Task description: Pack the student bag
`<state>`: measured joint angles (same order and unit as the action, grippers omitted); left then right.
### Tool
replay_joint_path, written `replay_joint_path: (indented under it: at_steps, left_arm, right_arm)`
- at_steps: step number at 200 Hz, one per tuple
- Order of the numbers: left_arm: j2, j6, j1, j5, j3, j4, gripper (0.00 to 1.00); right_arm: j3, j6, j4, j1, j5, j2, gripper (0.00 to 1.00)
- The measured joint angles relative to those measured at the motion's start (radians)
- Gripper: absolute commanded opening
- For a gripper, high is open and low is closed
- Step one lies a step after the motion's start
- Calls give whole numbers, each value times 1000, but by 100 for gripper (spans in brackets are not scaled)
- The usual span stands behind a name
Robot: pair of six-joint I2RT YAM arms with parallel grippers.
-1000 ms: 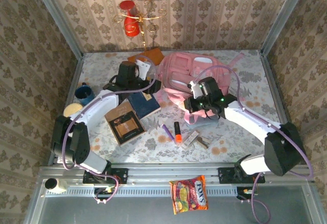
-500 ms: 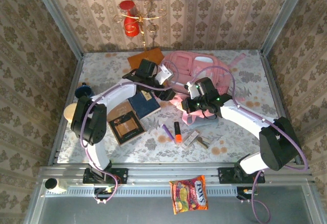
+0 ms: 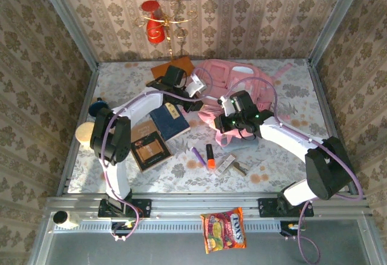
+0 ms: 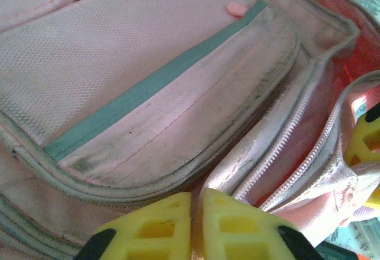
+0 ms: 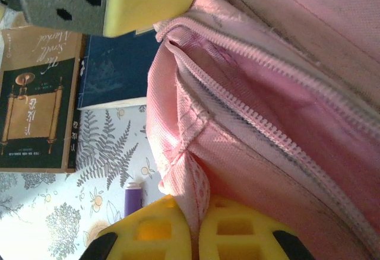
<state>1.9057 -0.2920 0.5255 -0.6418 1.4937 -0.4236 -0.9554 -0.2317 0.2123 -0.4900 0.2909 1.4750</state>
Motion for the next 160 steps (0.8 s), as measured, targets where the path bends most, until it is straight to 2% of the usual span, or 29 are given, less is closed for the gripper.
replay_joint_path:
  at_steps: [28,61,91,121,160]
  left_arm:
    - [0,13,-18,-35,2,28,0]
    - [0,60,-40,-71,9,90,0]
    - [0,98,-56,-112,68,122,0]
    - [0,102,-56,-142,126,126,0]
    - [20,98,-88,-196,191,108,0]
  right_arm:
    - [-22,-3,-1,-9,-2,15,7]
    - [-89,-13,-3,-39,-10,78,36]
    - [-189,-1,18,-77,-24,127,50]
    - [-210,55,32,-84,-41,62,57]
    - [-208,153,41,-49,-103,-54,74]
